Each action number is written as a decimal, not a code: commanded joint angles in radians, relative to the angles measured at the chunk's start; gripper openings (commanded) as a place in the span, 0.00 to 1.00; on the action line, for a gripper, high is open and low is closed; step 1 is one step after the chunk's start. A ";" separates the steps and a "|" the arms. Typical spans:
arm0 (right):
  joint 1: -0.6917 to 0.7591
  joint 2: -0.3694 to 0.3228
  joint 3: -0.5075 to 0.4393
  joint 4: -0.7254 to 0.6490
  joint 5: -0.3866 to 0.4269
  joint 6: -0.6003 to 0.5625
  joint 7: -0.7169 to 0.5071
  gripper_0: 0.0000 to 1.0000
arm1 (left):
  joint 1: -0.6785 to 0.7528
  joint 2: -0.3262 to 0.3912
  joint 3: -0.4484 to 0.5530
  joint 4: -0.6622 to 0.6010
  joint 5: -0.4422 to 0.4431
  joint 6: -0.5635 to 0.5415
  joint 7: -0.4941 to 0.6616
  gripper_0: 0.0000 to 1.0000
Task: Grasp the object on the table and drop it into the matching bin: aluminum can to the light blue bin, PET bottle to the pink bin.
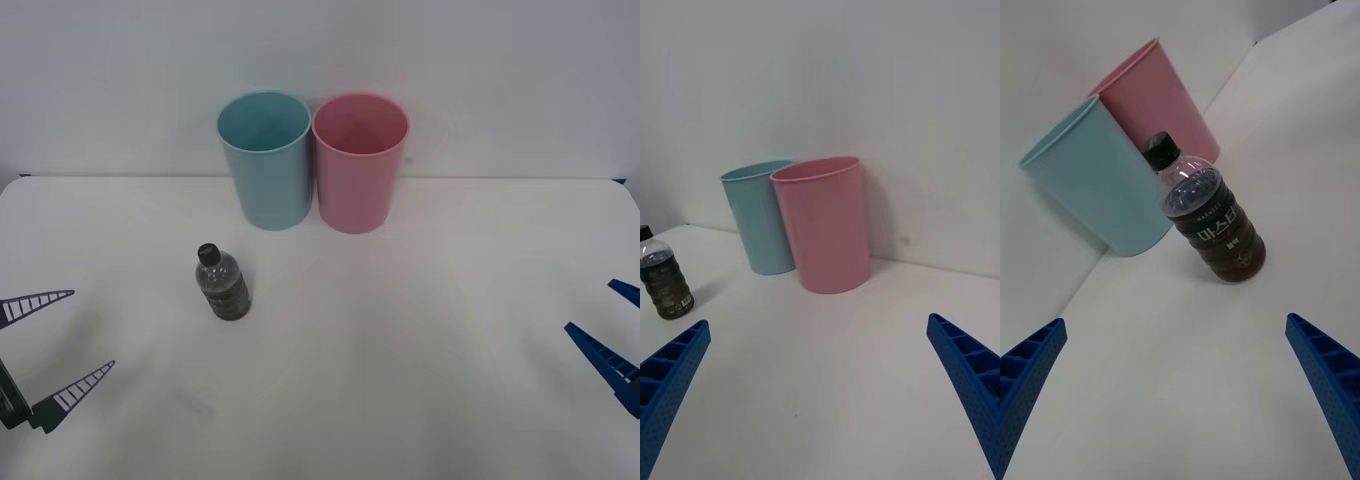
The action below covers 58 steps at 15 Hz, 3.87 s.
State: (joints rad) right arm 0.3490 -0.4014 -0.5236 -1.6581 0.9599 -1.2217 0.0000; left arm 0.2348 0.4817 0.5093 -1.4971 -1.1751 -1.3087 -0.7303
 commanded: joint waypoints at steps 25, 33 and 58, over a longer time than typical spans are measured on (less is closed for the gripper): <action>0.000 0.000 0.000 0.000 0.000 0.000 0.000 1.00 | 0.011 0.000 -0.049 0.000 0.074 0.066 0.532 1.00; 0.000 0.000 0.000 0.000 0.000 0.000 0.000 1.00 | 0.012 -0.014 -0.103 0.000 0.064 0.166 0.551 1.00; 0.000 0.000 0.000 0.000 0.000 0.000 0.000 1.00 | -0.342 -0.169 -0.308 0.271 -0.141 0.336 0.545 1.00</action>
State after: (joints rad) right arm 0.3491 -0.4014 -0.5236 -1.6581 0.9599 -1.2217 0.0000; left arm -0.0949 0.3129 0.2053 -1.2406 -1.3161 -0.9725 -0.1829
